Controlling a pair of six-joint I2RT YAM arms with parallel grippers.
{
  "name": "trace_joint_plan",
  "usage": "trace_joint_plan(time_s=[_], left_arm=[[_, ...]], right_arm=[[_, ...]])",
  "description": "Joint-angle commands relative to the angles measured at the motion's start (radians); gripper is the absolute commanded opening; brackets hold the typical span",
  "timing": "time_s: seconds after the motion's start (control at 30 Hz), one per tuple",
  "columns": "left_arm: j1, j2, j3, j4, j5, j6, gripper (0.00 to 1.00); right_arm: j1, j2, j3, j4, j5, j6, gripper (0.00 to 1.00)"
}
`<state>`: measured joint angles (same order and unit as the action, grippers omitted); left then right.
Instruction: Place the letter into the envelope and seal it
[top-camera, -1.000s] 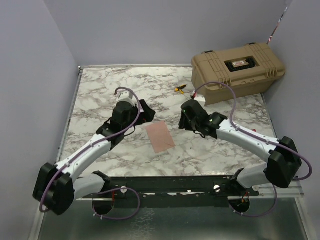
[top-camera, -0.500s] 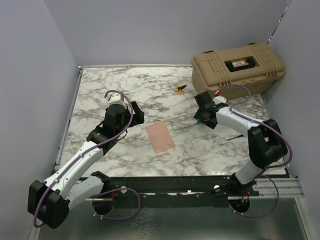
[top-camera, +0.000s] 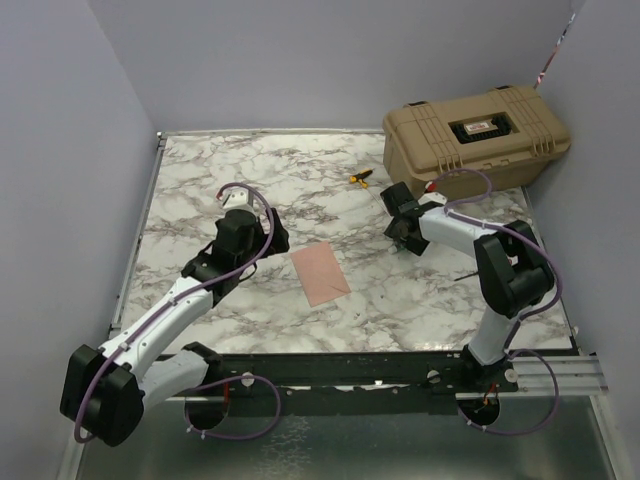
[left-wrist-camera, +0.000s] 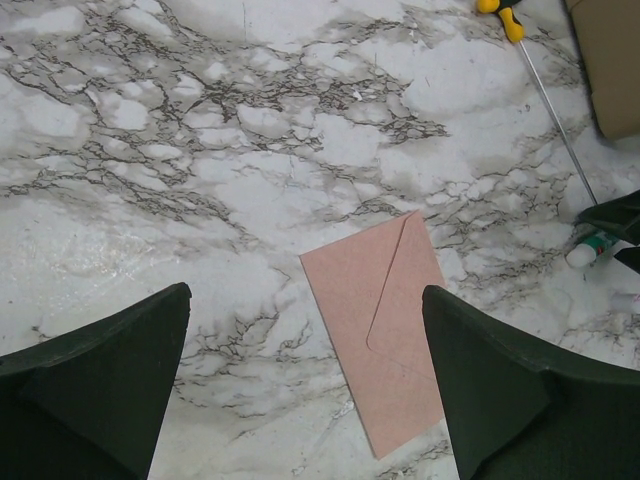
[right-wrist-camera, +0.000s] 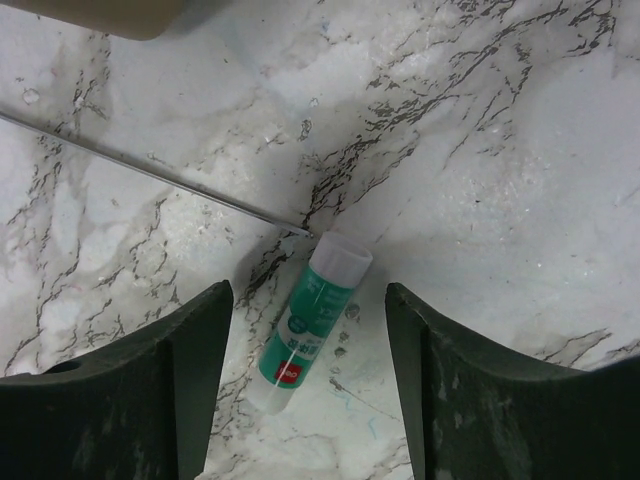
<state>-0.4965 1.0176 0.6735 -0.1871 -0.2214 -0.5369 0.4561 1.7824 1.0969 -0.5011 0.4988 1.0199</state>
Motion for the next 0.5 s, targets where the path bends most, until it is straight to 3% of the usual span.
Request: trace_joint_plan(time_s=[0.0,0.13,0.47], left_arm=[[0.007,0.022,-0.006,0.021,0.023,0.01,0.99],[0.009,0.04,0.005,0.032,0.046,0.007,0.99],[0.009,0.13,0.056,0.089,0.193,-0.003,0.99]], right_arm=[[-0.01,0.037,0.018,0.017,0.043,0.006,0.64],[-0.012,0.032,-0.007,0.028,0.027,0.013,0.53],[-0.011,-0.021,-0.042,0.045,0.0,0.006,0.15]])
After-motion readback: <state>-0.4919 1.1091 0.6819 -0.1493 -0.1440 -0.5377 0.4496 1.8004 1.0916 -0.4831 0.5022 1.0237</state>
